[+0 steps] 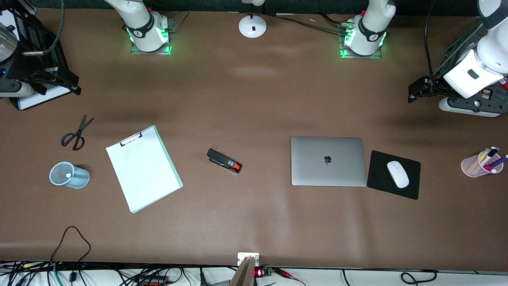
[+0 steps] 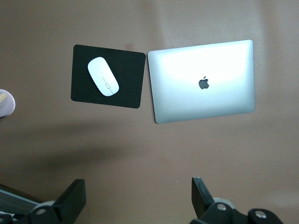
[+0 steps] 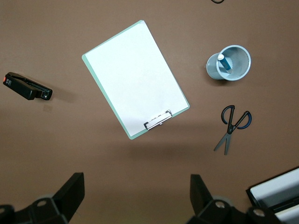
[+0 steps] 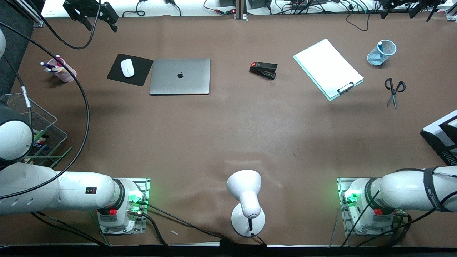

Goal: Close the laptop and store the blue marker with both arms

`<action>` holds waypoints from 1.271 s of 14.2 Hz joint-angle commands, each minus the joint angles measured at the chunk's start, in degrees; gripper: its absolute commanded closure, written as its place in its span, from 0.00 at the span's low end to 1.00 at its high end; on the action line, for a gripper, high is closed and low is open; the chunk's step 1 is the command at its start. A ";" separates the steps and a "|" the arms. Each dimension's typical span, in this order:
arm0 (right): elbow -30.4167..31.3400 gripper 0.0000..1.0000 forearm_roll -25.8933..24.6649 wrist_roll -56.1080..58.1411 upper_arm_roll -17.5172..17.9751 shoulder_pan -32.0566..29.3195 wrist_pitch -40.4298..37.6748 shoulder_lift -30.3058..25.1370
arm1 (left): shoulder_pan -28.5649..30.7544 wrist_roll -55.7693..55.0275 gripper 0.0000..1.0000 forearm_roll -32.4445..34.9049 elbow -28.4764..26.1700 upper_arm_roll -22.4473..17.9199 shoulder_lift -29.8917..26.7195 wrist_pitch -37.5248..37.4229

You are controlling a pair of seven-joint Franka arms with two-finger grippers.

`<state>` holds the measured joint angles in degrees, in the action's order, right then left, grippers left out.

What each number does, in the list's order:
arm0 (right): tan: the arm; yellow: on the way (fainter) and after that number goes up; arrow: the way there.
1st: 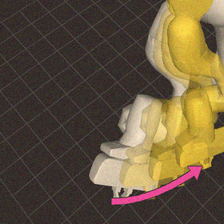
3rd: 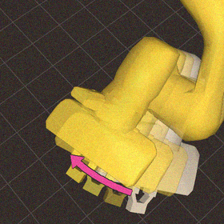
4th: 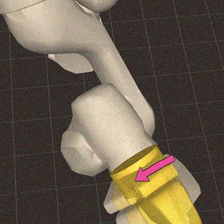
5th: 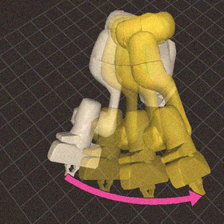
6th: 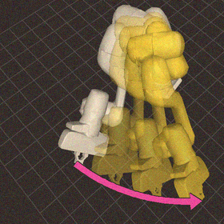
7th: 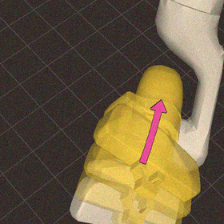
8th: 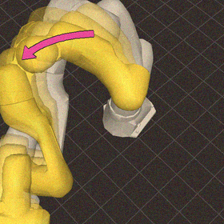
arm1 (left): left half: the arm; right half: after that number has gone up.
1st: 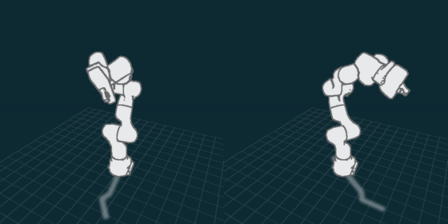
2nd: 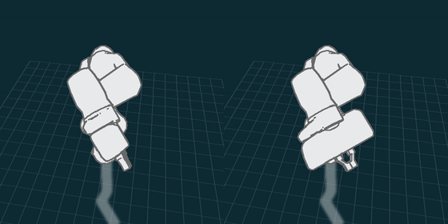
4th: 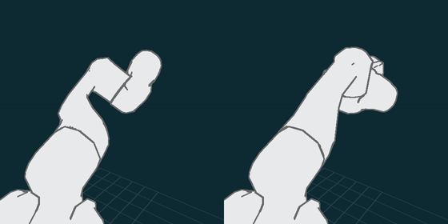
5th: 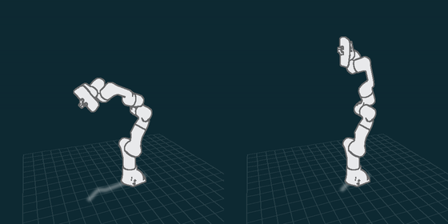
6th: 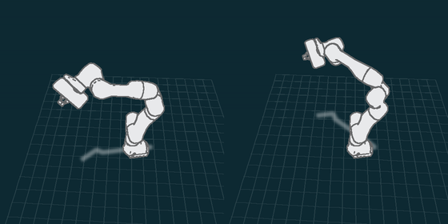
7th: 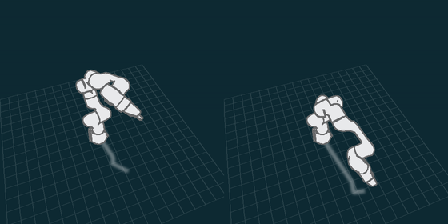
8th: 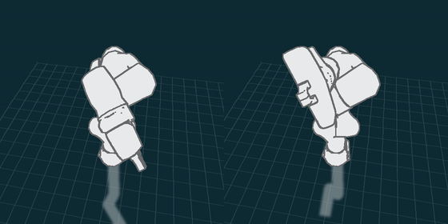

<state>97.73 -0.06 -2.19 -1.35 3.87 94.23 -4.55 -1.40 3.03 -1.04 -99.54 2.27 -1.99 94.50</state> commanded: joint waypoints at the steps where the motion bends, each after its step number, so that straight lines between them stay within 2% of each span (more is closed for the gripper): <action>1: 1.24 0.00 -0.30 -1.24 0.30 0.17 0.95 -1.08 | 0.08 -0.13 0.00 -0.89 0.66 0.10 -0.21 -0.98; 18: -1.58 0.00 0.76 -0.01 0.12 -0.18 -0.89 0.50 | -0.09 -0.48 0.00 -0.81 1.10 0.27 -0.21 -1.16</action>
<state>96.85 0.06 -2.25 -1.29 3.87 94.28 -4.46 -1.50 2.91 -1.04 -99.37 2.42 -1.99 94.42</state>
